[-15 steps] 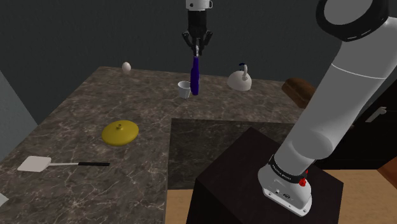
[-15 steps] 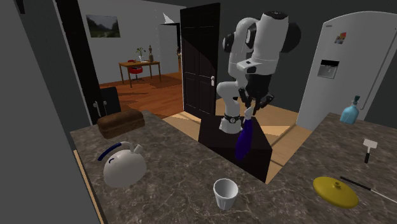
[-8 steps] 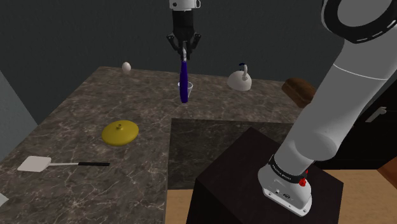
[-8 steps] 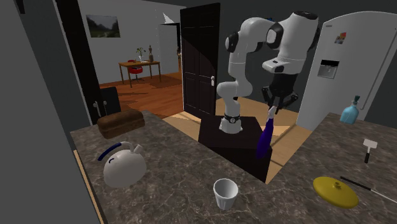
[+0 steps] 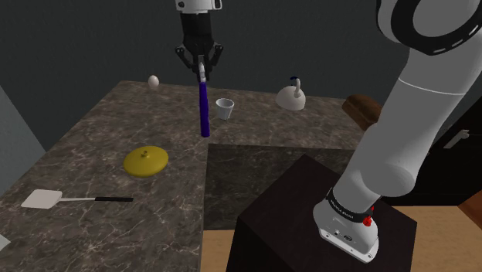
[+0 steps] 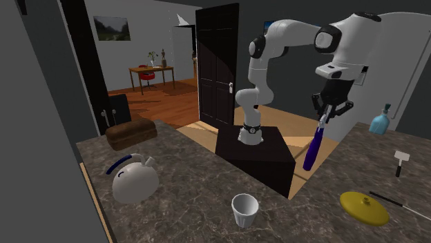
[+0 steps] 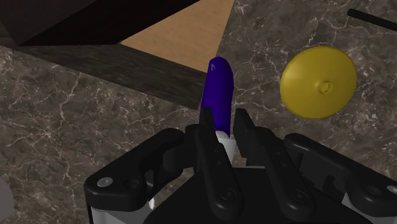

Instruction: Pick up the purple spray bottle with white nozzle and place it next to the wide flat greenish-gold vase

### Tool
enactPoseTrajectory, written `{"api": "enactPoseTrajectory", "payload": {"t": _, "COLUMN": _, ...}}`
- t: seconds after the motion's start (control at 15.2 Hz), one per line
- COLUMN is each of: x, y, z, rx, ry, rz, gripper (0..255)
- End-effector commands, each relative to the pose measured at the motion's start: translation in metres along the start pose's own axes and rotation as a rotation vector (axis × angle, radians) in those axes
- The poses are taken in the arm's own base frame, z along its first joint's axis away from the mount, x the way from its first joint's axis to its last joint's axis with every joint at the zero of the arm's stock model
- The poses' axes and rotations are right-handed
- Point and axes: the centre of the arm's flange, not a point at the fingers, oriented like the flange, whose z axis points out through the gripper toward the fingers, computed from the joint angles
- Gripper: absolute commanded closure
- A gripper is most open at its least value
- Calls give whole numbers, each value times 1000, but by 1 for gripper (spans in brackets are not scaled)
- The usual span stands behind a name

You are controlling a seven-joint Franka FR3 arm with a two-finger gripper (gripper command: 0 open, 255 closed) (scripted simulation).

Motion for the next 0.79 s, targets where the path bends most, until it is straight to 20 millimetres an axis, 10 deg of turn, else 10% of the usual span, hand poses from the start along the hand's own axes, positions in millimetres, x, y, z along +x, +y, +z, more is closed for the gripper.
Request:
{"api": "enactPoseTrajectory", "payload": {"t": 0.0, "x": -8, "y": -13, "z": 4, "rx": 0, "ry": 0, "rz": 1, "gripper": 255}}
{"api": "enactPoseTrajectory", "payload": {"t": 0.73, "x": -3, "y": -19, "z": 62, "rx": 0, "ry": 0, "rz": 1, "gripper": 255}}
